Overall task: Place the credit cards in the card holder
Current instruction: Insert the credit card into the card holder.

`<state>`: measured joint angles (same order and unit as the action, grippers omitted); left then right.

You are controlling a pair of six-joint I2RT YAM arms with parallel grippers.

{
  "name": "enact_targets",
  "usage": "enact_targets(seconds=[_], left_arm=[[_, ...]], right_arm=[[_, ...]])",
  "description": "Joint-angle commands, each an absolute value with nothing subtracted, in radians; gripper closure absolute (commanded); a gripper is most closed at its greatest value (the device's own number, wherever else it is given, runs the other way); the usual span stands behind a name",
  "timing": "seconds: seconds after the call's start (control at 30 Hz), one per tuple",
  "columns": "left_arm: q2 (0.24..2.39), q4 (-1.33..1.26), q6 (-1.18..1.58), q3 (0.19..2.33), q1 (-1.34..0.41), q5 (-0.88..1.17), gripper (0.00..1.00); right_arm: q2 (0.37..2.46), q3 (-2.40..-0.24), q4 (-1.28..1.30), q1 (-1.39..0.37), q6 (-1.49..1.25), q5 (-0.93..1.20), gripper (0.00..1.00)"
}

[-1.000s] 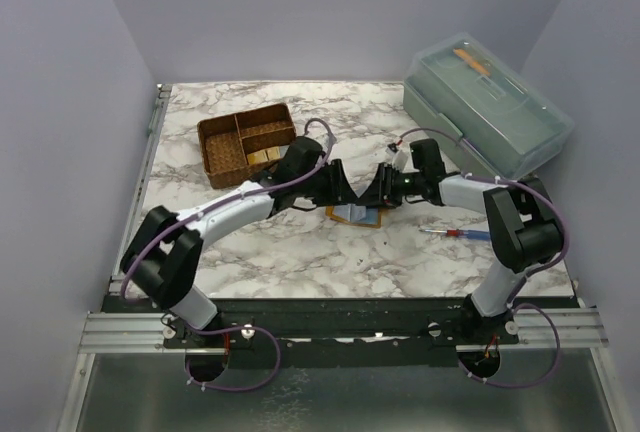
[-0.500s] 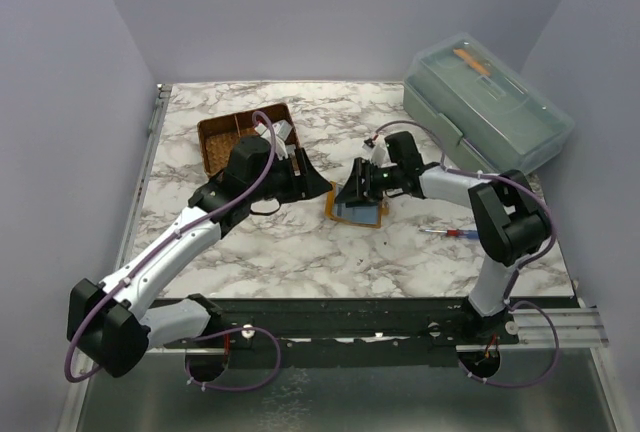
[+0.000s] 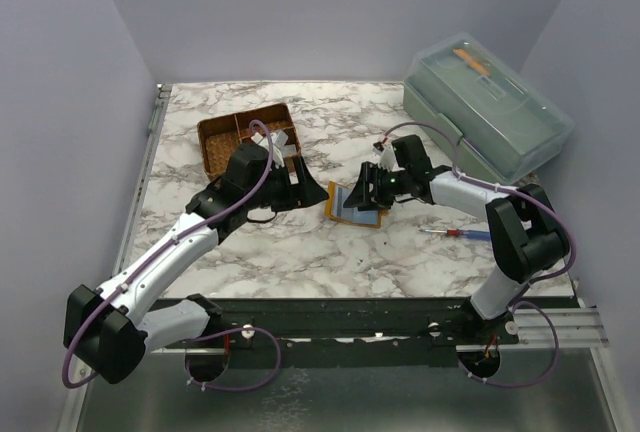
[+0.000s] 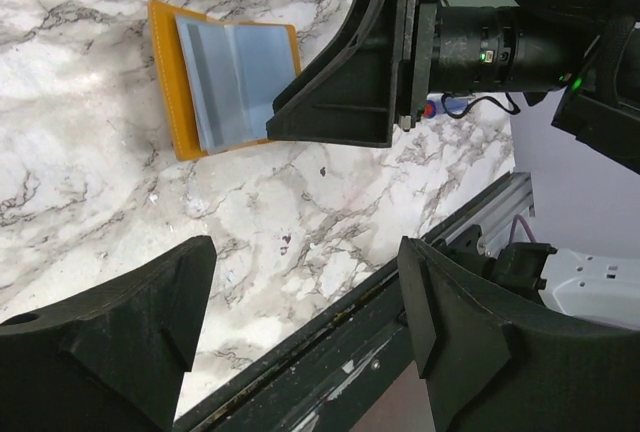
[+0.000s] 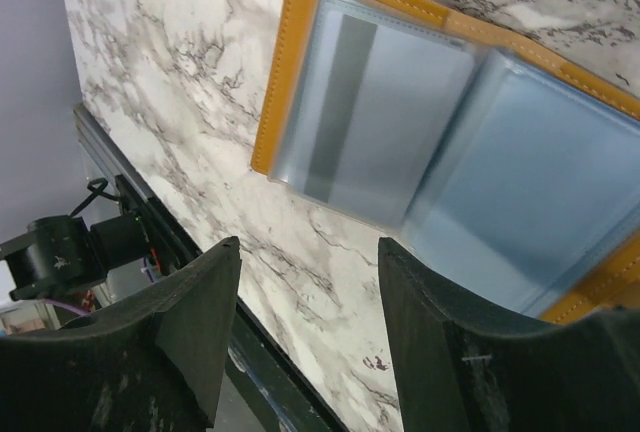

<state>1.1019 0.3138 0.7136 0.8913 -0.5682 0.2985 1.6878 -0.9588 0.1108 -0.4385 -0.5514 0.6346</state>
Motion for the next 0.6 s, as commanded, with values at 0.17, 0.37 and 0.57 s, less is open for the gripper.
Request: enact_targets(seconds=[0.17,0.37,0.57], left_arm=[[1.228,0.294,0.716,0.876,-0.561,0.329,0.14],[1.374,0.236,0.705,0.897,-0.563,0.329,0.12],[1.506,0.204,0.703,0.95,-0.612,0.327,0.12]], right_arm=[[1.663,-0.931,0.132,-0.437,-0.527,0.561,0.39],[1.653,-0.917,0.126,-0.436,-0.514,0.554,0.42],[1.647,-0.897,0.123,-0.421,-0.497,0.545,0.56]])
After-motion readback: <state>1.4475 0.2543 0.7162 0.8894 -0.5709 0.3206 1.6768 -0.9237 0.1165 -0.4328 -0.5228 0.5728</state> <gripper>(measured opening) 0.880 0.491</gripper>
